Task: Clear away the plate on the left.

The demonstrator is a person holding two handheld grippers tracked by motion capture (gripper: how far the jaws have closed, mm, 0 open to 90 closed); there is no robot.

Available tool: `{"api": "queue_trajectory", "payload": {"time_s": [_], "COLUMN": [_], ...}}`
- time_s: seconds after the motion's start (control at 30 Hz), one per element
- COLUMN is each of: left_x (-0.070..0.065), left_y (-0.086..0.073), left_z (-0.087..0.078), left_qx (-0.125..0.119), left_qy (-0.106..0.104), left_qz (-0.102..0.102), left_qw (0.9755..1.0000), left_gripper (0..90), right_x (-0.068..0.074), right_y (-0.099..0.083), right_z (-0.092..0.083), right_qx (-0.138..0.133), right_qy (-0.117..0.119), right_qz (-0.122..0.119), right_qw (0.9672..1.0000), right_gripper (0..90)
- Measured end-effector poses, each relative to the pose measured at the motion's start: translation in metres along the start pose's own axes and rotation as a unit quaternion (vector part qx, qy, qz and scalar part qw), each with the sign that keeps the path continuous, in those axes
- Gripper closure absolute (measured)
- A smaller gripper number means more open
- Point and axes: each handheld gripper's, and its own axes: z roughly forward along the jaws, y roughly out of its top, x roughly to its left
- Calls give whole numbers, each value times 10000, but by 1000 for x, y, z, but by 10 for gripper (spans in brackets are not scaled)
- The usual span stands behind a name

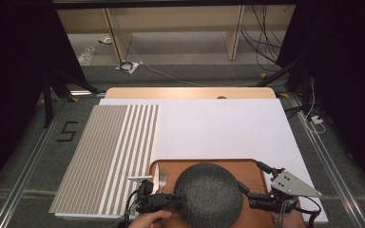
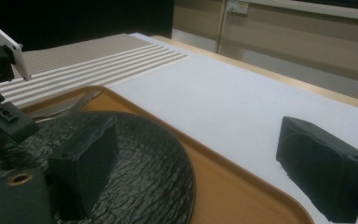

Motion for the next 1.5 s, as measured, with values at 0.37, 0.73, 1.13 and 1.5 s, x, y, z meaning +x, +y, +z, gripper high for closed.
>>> {"api": "queue_trajectory", "payload": {"time_s": [0.37, 0.73, 1.13, 1.5], "left_x": [-5, -12, -24, -33], "left_y": [1, 6, 13, 18], "left_z": [-2, -10, -27, -38], "left_qx": [11, -146, -456, -600], "left_qy": [142, 368, 490, 531], "left_qz": [248, 696, 1437, 2008], "left_qw": [9996, 9968, 9874, 9763], "left_gripper": [400, 344, 344, 347], "right_x": [0, 0, 0, 0], "right_y": [0, 0, 0, 0], "right_z": [1, 1, 1, 0], "right_qx": [-53, -61, -56, -19], "right_qy": [3, 3, 4, 1], "right_qz": [14, 25, 24, 13], "right_qw": [10000, 10000, 10000, 10000], "right_gripper": [139, 139, 139, 139]}}
